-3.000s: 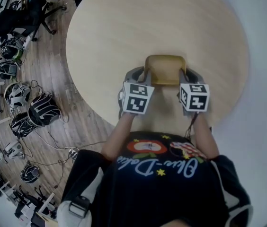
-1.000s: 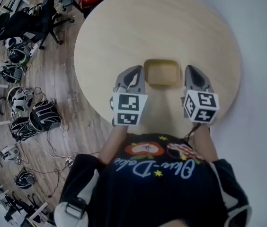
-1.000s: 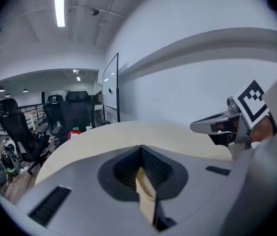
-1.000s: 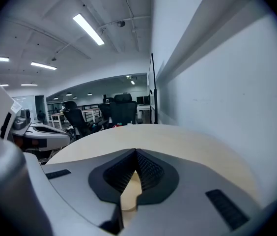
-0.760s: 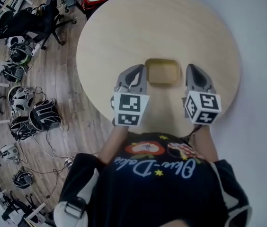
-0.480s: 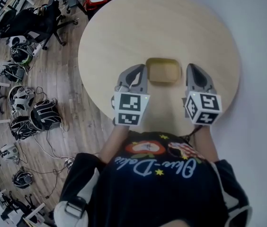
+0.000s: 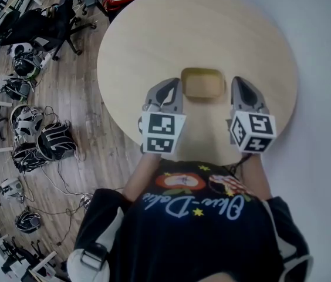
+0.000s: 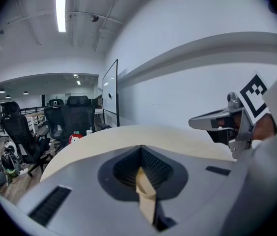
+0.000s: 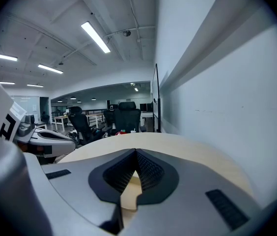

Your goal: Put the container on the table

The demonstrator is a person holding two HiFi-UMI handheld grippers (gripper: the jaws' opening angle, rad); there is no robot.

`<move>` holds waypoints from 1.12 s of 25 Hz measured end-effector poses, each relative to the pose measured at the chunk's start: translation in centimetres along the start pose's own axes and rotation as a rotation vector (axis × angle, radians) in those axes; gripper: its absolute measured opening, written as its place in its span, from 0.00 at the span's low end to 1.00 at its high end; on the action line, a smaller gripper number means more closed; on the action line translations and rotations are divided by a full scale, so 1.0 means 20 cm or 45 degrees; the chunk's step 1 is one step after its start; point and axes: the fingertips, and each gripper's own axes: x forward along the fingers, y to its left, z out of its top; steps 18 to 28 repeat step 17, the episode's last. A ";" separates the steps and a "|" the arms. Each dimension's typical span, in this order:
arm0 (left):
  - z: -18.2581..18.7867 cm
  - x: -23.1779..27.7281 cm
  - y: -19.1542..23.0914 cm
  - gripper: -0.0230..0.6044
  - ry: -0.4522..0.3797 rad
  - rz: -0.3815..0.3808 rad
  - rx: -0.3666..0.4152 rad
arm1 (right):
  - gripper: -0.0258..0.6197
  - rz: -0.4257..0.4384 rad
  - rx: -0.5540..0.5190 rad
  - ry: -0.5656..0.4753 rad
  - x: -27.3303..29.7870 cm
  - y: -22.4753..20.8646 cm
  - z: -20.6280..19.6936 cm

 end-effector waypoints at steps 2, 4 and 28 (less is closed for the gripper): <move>-0.02 0.00 -0.01 0.04 0.007 -0.001 0.004 | 0.04 0.003 0.001 0.002 0.00 0.00 -0.01; -0.03 -0.01 -0.01 0.04 0.014 -0.002 0.006 | 0.04 0.006 0.000 0.004 -0.01 0.01 -0.01; -0.02 0.03 -0.01 0.04 0.027 0.003 0.002 | 0.04 0.012 -0.003 0.020 0.01 -0.01 0.00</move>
